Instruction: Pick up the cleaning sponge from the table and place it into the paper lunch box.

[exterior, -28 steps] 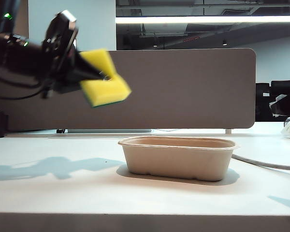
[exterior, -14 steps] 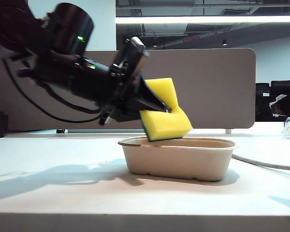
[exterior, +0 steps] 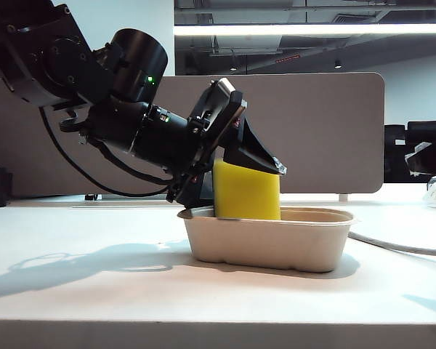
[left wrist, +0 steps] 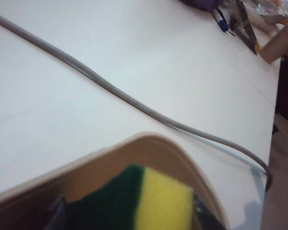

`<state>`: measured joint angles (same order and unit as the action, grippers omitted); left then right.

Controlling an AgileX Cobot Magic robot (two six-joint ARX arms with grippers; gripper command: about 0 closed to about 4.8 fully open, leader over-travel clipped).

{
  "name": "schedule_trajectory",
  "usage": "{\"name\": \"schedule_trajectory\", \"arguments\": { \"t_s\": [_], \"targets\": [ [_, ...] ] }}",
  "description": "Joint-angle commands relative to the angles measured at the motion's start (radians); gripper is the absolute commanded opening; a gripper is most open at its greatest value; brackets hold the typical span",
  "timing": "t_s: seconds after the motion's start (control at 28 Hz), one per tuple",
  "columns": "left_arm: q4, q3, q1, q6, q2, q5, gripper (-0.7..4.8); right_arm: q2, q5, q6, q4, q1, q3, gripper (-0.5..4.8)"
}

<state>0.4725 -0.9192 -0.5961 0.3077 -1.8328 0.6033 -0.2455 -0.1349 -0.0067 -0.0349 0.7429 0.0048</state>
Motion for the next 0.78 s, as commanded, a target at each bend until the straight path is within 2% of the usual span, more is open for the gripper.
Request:
{"name": "schedule_trajectory", "arguments": {
  "t_s": [0.04, 0.07, 0.43, 0.75, 0.78],
  "targets": [
    [0.003, -0.002, 0.000, 0.005, 0.006, 0.032, 4.28, 0.000, -0.001, -0.001, -0.014, 0.000, 0.001, -0.05],
    [0.006, -0.002, 0.000, 0.008, 0.007, 0.048, 4.79, 0.000, -0.001, -0.001, -0.014, 0.000, 0.001, -0.05],
    [0.063, -0.002, 0.000, 0.048, 0.095, 0.055, 4.79, 0.000, -0.002, -0.001, -0.014, 0.000, 0.001, -0.05],
    [0.090, -0.002, 0.016, 0.040, 0.247, 0.037, 4.79, 0.001, -0.002, -0.001, -0.014, 0.000, 0.001, -0.05],
    [0.084, -0.002, 0.024, 0.040, 0.267, 0.035, 3.70, 0.001, -0.001, -0.001, -0.014, 0.000, 0.001, -0.05]
  ]
}}
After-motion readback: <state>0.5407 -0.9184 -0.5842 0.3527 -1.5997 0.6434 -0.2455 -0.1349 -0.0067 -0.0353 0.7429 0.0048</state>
